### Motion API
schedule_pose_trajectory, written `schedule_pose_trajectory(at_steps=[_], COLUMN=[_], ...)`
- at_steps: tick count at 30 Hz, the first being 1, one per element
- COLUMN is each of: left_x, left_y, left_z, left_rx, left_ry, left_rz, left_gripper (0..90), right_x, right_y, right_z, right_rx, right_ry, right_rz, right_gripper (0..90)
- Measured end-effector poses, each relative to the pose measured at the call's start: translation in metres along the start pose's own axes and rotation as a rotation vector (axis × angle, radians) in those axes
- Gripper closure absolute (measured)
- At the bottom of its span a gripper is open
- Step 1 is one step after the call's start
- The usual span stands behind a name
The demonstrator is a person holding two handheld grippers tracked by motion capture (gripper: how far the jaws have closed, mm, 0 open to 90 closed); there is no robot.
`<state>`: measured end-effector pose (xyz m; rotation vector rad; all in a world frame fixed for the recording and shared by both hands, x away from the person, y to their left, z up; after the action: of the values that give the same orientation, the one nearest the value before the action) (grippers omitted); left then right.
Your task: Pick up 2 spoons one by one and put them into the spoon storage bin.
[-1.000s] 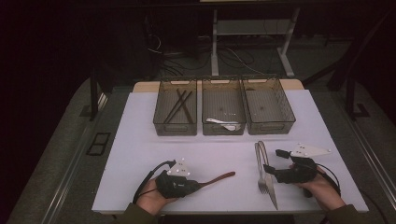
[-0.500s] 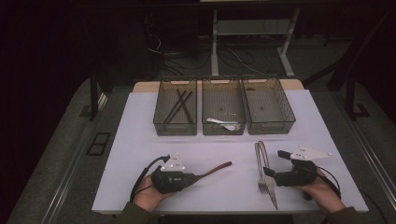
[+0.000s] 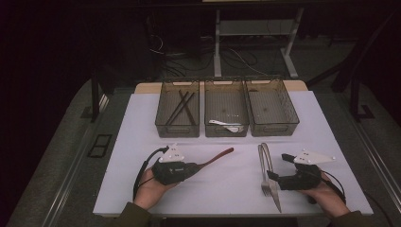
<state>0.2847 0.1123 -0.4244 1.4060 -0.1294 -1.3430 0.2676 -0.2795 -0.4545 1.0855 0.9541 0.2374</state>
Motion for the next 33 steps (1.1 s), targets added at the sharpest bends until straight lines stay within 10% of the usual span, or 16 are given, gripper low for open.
schedule_pose_trajectory(at_steps=[33], left_x=[0.028], left_y=[0.061], left_z=[-0.020], left_rx=[-0.066], left_ry=[0.061], left_rz=[0.139], left_gripper=[79.2], right_x=[0.001], right_y=[-0.002], right_z=[0.002], right_rx=[-0.012], right_ry=[-0.006], right_rz=[-0.015], right_gripper=[11.5])
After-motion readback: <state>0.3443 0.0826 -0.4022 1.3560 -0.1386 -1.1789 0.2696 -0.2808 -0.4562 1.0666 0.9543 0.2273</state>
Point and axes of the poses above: each handheld gripper's, and its own axes: x roughly forward along the jaws, y roughly out of its top, z roughly to its right, the point moved 2 cm from there along x, roughly forward along the jaws, and after that the axes turned 15 degrees about -x, right-handed, at the moved point
